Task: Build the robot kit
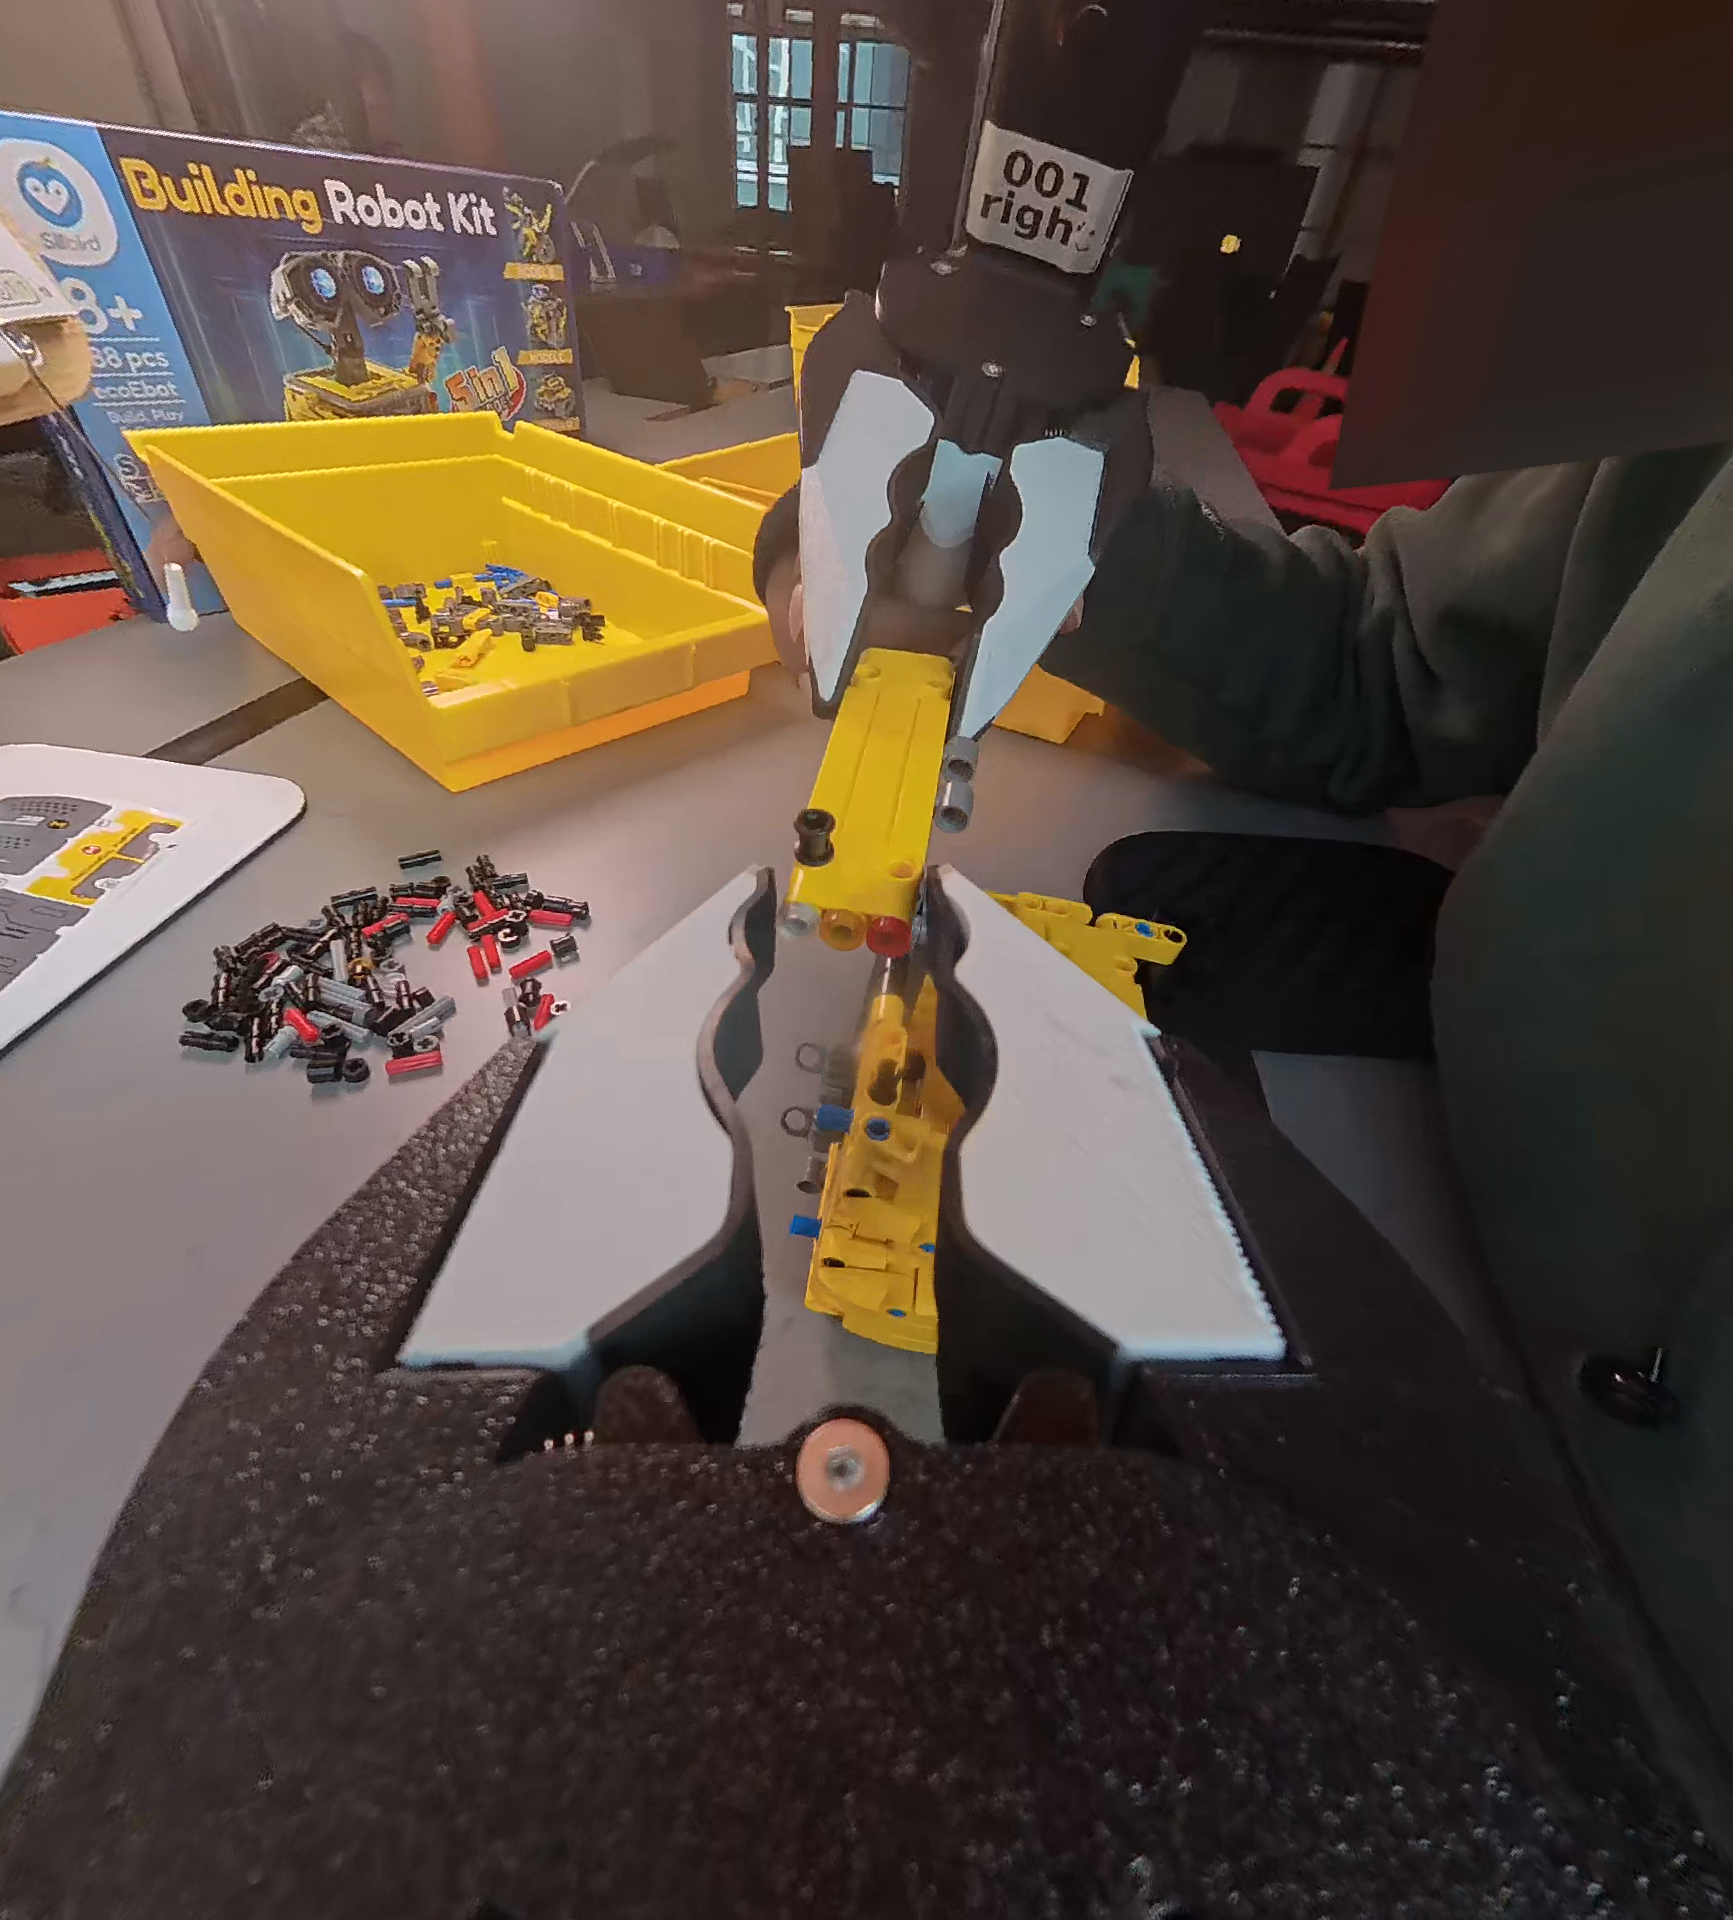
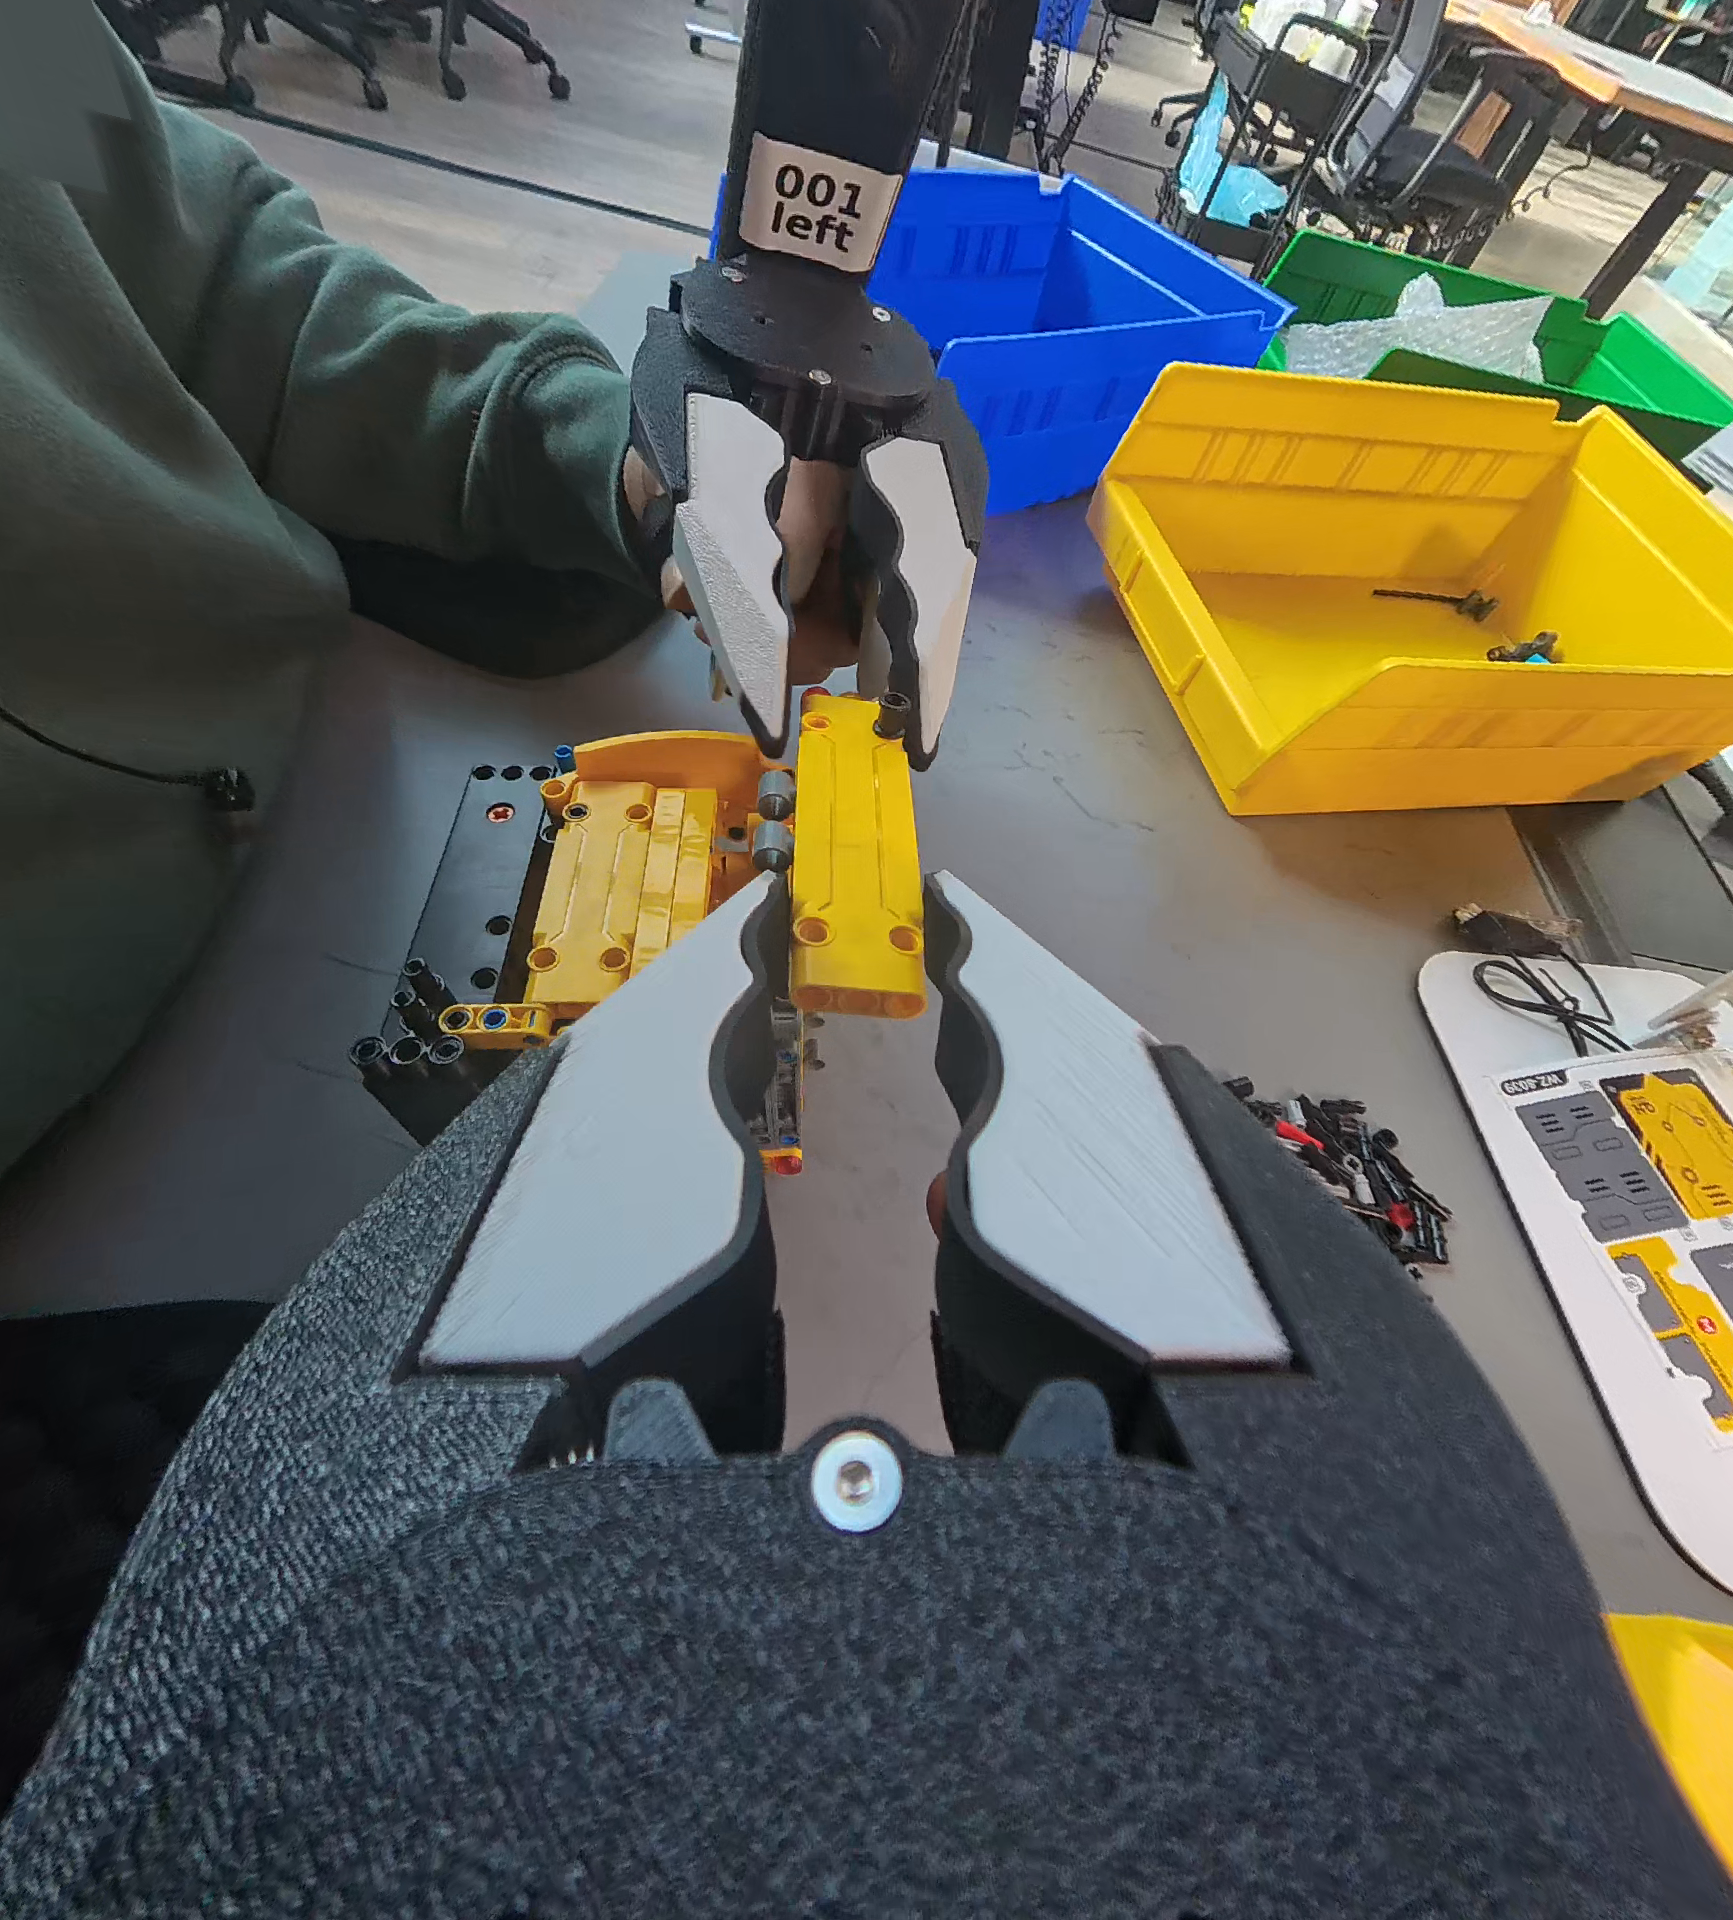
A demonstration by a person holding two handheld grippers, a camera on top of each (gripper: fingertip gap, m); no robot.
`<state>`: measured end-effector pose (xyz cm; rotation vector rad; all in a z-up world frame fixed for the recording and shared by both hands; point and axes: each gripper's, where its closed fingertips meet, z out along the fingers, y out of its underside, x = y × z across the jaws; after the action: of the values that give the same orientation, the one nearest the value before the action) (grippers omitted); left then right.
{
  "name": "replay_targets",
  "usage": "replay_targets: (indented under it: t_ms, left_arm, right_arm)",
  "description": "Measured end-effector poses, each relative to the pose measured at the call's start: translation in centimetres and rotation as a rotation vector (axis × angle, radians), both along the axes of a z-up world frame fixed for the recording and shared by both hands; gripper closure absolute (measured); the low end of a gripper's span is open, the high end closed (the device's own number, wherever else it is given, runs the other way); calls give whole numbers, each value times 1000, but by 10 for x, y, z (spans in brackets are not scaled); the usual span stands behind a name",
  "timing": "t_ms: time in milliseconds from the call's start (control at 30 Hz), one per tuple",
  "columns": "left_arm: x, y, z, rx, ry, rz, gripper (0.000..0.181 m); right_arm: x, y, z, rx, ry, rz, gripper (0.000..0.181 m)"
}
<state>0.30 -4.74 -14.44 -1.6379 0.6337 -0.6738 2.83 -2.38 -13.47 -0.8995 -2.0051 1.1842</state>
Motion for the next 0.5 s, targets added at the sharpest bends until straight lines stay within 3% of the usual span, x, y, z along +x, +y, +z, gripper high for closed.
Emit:
replay_targets:
  t_ms: [200,500]
  left_arm:
    - [-3,-9,6,38,29,-7,155]
    - [7,-25,25,89,219,-196,157]
  right_arm:
    - [-2,-10,2,-14,19,16,156]
    - [14,-31,-6,15,-56,122,150]
